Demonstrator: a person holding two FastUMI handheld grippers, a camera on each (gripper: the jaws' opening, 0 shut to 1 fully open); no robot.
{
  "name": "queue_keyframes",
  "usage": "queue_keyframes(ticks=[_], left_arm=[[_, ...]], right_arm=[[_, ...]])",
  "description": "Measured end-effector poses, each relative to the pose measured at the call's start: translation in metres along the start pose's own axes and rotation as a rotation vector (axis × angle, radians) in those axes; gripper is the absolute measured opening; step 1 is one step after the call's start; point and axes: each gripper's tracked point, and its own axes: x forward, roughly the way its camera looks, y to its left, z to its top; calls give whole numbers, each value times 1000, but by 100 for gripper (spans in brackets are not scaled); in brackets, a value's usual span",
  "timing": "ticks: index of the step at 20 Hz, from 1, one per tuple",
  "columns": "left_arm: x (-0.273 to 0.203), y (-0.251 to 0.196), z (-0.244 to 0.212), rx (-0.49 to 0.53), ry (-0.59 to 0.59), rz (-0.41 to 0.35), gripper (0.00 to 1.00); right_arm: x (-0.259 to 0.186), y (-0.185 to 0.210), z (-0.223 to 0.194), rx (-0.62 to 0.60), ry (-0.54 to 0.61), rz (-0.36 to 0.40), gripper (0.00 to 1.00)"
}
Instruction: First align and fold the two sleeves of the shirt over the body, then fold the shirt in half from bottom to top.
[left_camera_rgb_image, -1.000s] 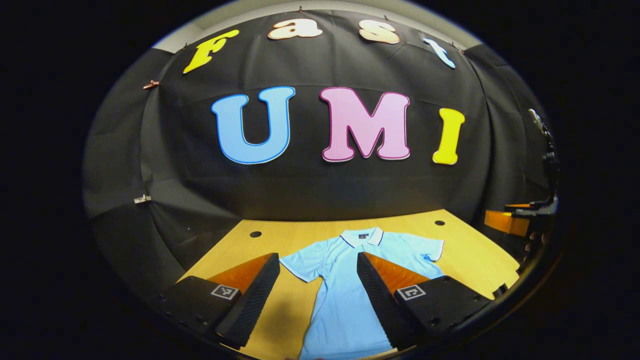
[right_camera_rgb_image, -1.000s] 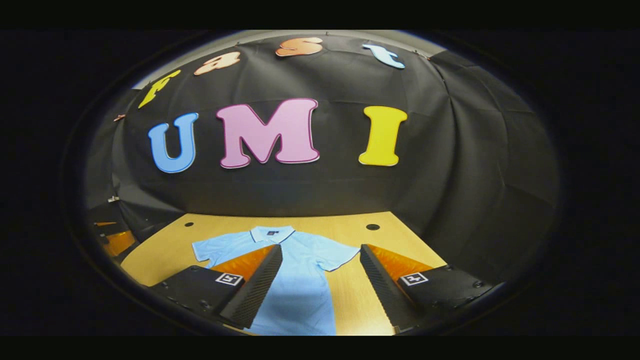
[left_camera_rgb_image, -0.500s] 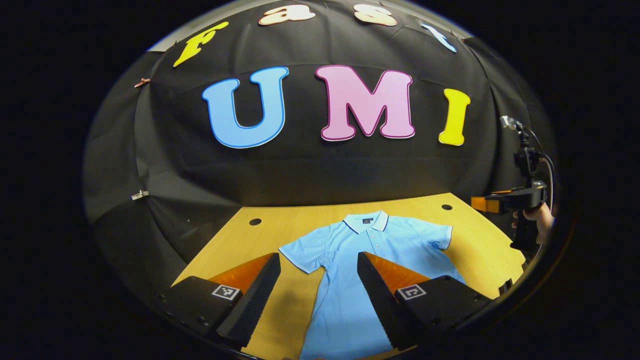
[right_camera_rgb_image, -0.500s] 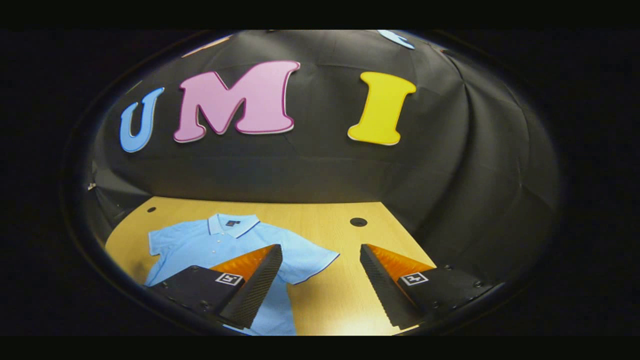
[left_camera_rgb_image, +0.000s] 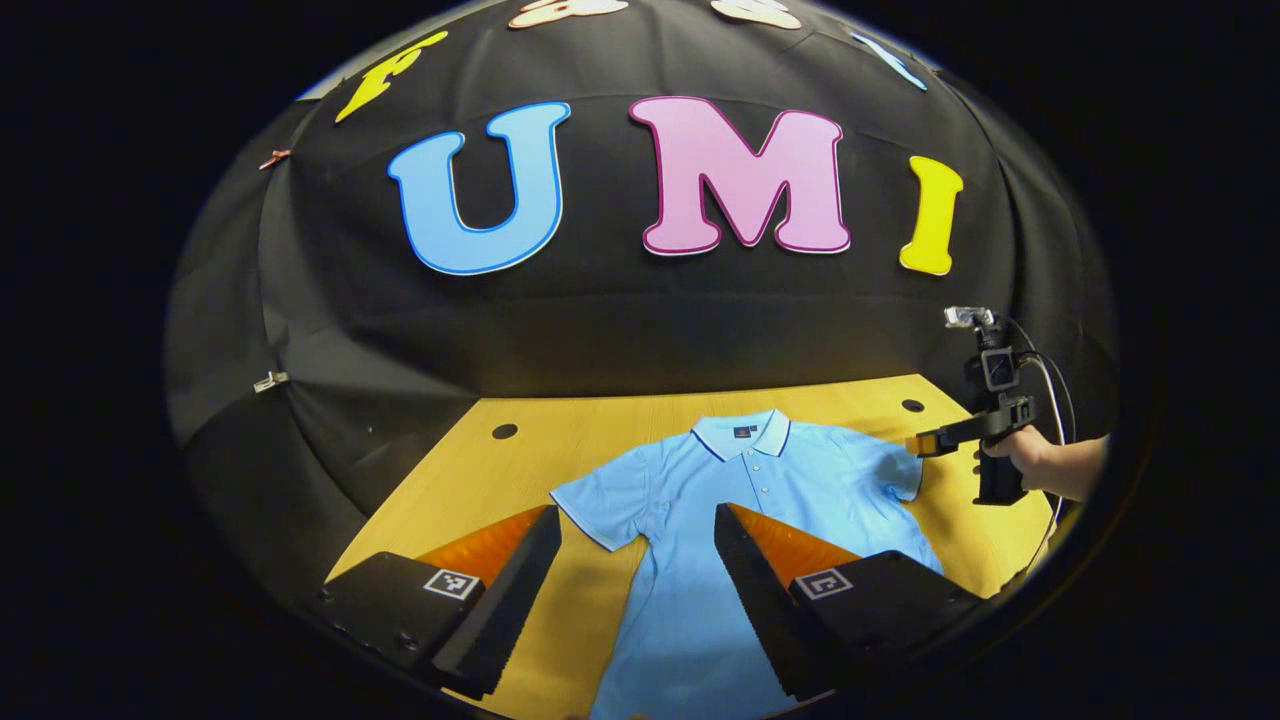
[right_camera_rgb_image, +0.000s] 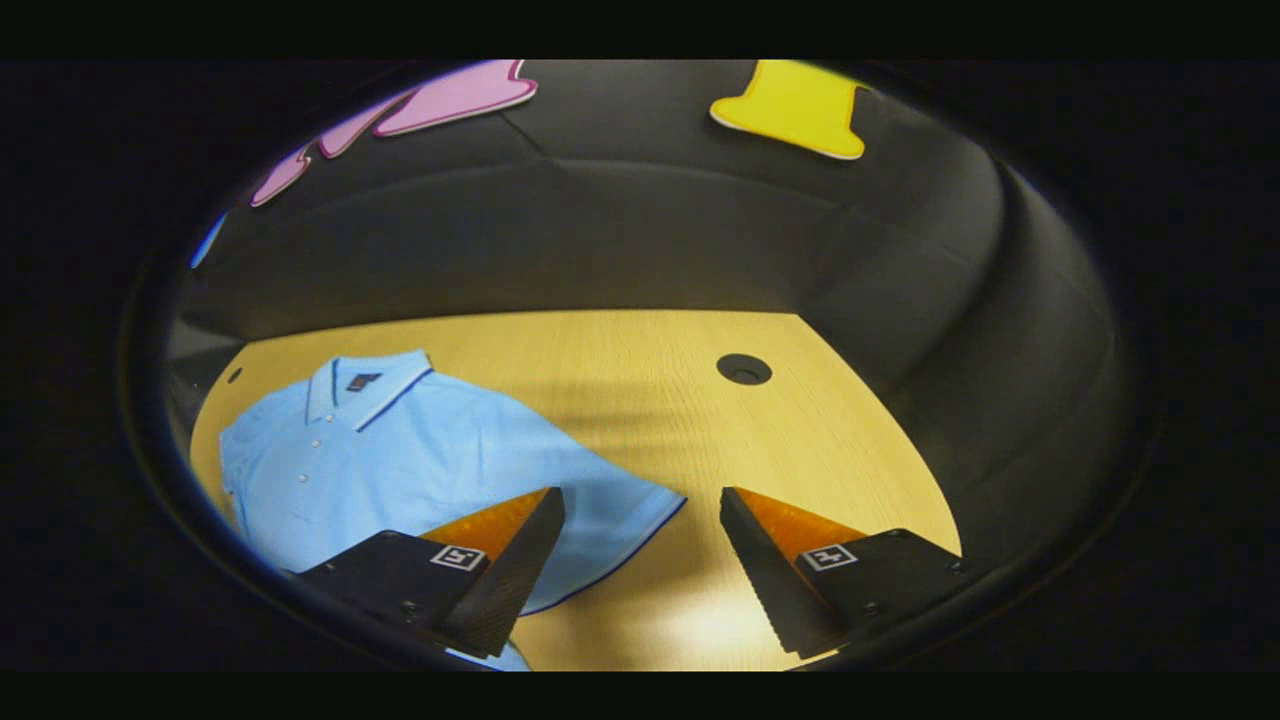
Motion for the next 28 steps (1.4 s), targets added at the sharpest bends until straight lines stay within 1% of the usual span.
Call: queue_keyframes(ticks=[3,4,5,7,8,9,10,11,14,16,17,18,19,20,21,22,24,27,28], left_arm=[[5,2,-3,4,14,23,98],[4,0,-4,5,18,23,99],[4,-1,-5,5,17,20,98],[3,-3,-10,13,25,15,99],[1,-3,-14,20,33,15,99],[-1,-2,-16,26,34,15,98],[-4,-1,-18,29,32,16,99],[-6,1,-21,29,34,20,98],[-12,9,-34,-4,61,37,99],[-14,12,-39,-32,68,40,98],[-14,14,-42,-37,70,41,99],[-13,18,-43,-36,71,45,99],[-12,22,-45,-35,74,54,98],[-12,27,-45,-38,75,62,98],[-12,31,-45,-48,69,70,98],[-12,35,-44,-59,66,77,99],[-11,43,-46,-81,70,88,99],[-11,50,-47,-96,70,104,98],[-10,52,-44,-106,63,108,99]], right_arm=[[17,1,-11,43,47,31,98],[18,2,-7,80,36,41,98],[23,3,-6,93,35,43,95],[21,3,-6,68,27,49,96],[20,4,-4,55,20,63,87],[23,7,-6,44,19,72,88],[22,10,-5,38,14,83,78],[23,12,-5,33,12,90,70],[22,19,1,52,13,81,17],[23,21,0,64,17,70,12],[21,22,0,74,20,65,7],[20,23,1,82,24,61,7],[17,23,3,88,28,48,13],[12,25,13,89,8,41,13],[9,30,22,83,-21,39,7],[3,36,34,68,-44,37,7],[-10,59,56,31,-88,55,7],[-24,109,80,-45,-133,108,7],[-28,128,83,-73,-140,126,2]])
